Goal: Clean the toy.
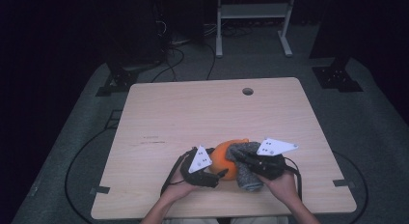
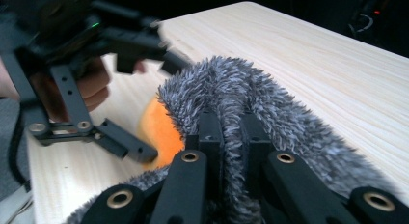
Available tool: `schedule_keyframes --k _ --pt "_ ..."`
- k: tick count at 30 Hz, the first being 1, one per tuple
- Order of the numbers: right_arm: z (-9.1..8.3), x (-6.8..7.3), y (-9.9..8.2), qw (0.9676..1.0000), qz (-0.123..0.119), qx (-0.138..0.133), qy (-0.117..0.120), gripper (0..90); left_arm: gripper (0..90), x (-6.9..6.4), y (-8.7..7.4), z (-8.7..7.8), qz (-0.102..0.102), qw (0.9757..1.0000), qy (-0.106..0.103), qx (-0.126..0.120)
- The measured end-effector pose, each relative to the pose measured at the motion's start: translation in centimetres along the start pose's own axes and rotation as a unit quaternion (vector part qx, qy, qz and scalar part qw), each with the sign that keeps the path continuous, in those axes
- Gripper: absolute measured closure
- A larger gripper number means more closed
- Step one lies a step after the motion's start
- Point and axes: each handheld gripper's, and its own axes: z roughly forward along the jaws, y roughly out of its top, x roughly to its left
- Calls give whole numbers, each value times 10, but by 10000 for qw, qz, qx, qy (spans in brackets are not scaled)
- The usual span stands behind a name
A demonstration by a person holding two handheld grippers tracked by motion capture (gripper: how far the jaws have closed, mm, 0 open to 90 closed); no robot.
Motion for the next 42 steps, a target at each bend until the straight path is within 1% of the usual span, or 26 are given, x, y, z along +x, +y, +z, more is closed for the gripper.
schedule_keyframes --k 1,2,4,6,8,10,11,12,13,14,15,16,17,19,21,22,24,25,27,28,32,34,36,37,39,42 --pt "3 3 1 10000 -28 3 88 821 138 -1 1 -2 -6 10000 18 -89" --pt "6 7 1 9996 -56 -41 273 821 191 -2 1 -2 131 9999 87 -32" --pt "7 9 2 9996 -216 -38 188 821 280 -2 -2 -3 225 9997 114 -33" --pt "5 1 0 9998 -68 -66 161 821 333 0 -5 -4 361 9992 150 38" --pt "2 -7 -4 9999 57 6 -86 821 351 3 -6 -4 341 9992 163 92" --pt "2 -13 -8 9996 293 -10 37 822 310 4 -5 -4 221 9997 50 39" --pt "2 -11 -9 9997 249 -9 28 821 264 4 -4 -3 86 10000 -25 27" --pt "3 -7 -9 9999 135 -10 50 821 213 4 -4 -2 71 10000 -15 50" --pt "3 -5 -9 10000 60 -16 42 821 234 4 -5 -3 173 9998 41 51" --pt "3 -7 -9 10000 1 1 13 821 305 4 -6 -3 204 9998 61 49" --pt "2 -11 -10 10000 71 -10 18 821 331 4 -6 -3 208 9997 71 81" --pt "1 -21 -13 9997 254 22 -67 821 342 5 -6 -4 220 9997 70 95" --pt "1 -27 -17 9993 295 75 -214 821 346 7 -8 -4 194 9998 21 92" --pt "-1 -42 -27 9968 663 214 -382 821 358 7 -9 -4 258 9996 10 127" --pt "-5 -44 -27 9964 777 49 -335 821 371 5 -10 -4 361 9992 -1 141" --pt "-7 -41 -23 9966 793 -116 -201 821 374 4 -10 -4 457 9988 -10 164" --pt "-5 -33 -17 9979 601 -162 -163 821 371 4 -10 -5 451 9988 -16 173" --pt "-3 -32 -17 9982 563 -126 -169 821 356 7 -10 -6 318 9993 -116 126" --pt "1 -33 -23 9978 656 -95 -80 821 249 10 -9 -6 63 9998 -209 31" --pt "0 -36 -26 9973 728 -82 -74 821 254 10 -9 -6 37 9998 -187 30" --pt "-2 -52 -32 9946 937 226 -377 821 338 4 -10 -5 332 9993 -140 46" --pt "-7 -51 -26 9950 969 -18 -232 821 360 -1 -11 -4 589 9981 -193 47" --pt "-10 -42 -15 9967 769 -239 -104 821 373 -4 -10 -2 700 9973 -209 65" --pt "-9 -38 -11 9975 659 -249 -43 820 375 -5 -10 -2 703 9972 -237 59" --pt "-2 -35 -13 9987 498 -63 -113 821 370 -5 -12 -3 678 9972 -316 1" --pt "1 -46 -27 9962 867 27 -69 821 285 -1 -9 -4 450 9980 -405 -154"
